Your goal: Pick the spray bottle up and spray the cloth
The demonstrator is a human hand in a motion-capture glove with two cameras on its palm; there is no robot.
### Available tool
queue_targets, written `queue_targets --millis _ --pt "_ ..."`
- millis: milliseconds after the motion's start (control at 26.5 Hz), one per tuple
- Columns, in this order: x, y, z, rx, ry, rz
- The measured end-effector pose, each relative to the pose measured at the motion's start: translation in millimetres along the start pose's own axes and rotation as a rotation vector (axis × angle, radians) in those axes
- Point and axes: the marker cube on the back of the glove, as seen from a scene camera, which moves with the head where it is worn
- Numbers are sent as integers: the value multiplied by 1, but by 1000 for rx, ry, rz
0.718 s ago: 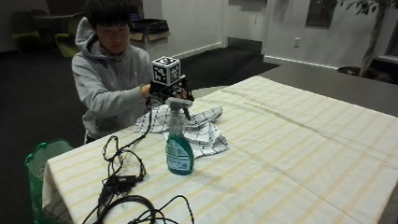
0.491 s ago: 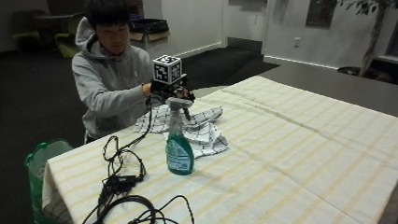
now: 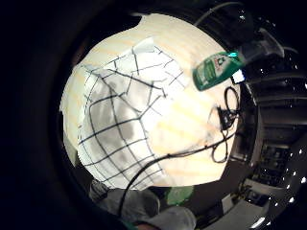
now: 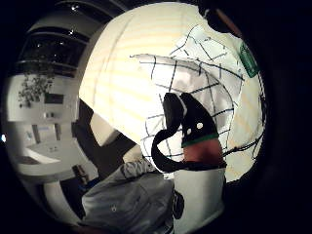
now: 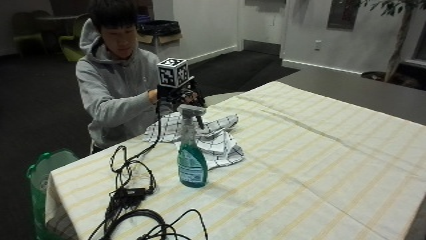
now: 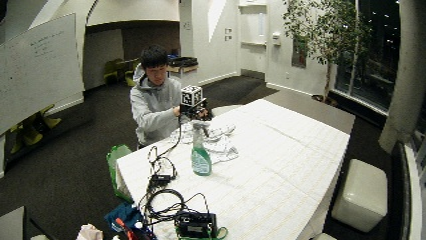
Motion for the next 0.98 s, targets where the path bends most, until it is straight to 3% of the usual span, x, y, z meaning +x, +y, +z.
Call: queue_targets --millis 643,983 --pt "91 69 6 144 -4 99" --pt "157 59 3 251 -103 191"
